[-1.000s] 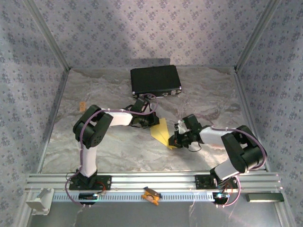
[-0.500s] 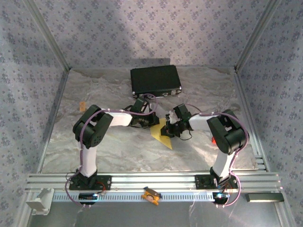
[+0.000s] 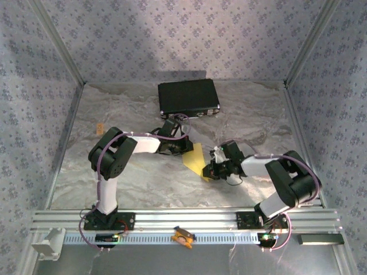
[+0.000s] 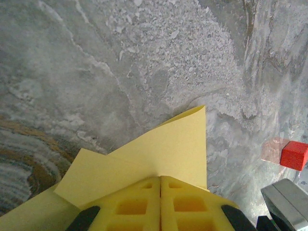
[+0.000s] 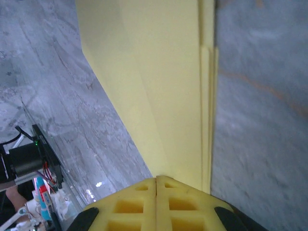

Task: Fold a paper plane with a square sheet of paper (pick it up from the middle)
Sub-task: Fourth fold the wing at the center of the table.

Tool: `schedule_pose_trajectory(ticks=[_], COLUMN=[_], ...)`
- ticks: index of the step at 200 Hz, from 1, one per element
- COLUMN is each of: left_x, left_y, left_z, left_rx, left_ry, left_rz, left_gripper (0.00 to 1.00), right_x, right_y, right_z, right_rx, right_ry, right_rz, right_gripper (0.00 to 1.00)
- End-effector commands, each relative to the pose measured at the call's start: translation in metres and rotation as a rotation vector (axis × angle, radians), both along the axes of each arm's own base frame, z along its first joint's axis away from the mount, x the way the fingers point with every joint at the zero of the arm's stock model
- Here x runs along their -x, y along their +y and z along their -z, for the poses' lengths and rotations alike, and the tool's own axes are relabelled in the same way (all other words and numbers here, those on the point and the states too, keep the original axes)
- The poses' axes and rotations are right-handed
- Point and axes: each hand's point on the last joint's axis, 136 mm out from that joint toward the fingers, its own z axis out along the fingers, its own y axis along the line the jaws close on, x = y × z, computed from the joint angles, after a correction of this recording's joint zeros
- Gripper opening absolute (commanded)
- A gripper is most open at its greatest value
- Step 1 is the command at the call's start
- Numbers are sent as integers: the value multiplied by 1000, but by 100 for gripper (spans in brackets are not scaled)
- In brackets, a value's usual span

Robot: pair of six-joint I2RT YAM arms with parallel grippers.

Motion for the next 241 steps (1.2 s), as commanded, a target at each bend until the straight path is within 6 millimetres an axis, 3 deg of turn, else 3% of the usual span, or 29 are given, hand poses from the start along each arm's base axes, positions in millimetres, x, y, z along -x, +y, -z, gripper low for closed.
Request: schedule_pose_trajectory(ticks=[1,80,153,184,210,241], left_x=[13,12,13,14,15,14], left_y=[25,23,21,23,23,22], left_z=[38,35,33,34,37,38], left_rx=[-120,-105,-98,-105,-107,-107], left_ry=[78,78,78,81,87,88], left_rz=[-39,-40,-43,-45,-40,-42], left_gripper=[7,7,7,7,7,7], right_x=[31,42,10,-8,-11,-8], right_y=[-23,-44,-34,-12,2,4], right_z=[25,18,-31,-50,-45,-24], right_rx=[83,117,67,-14,-26,-2], right_ry=[120,83,-46,-72,-40,30], right_rz=[59,134,155,111,64,54], right_gripper=[5,5,10,11,10,12])
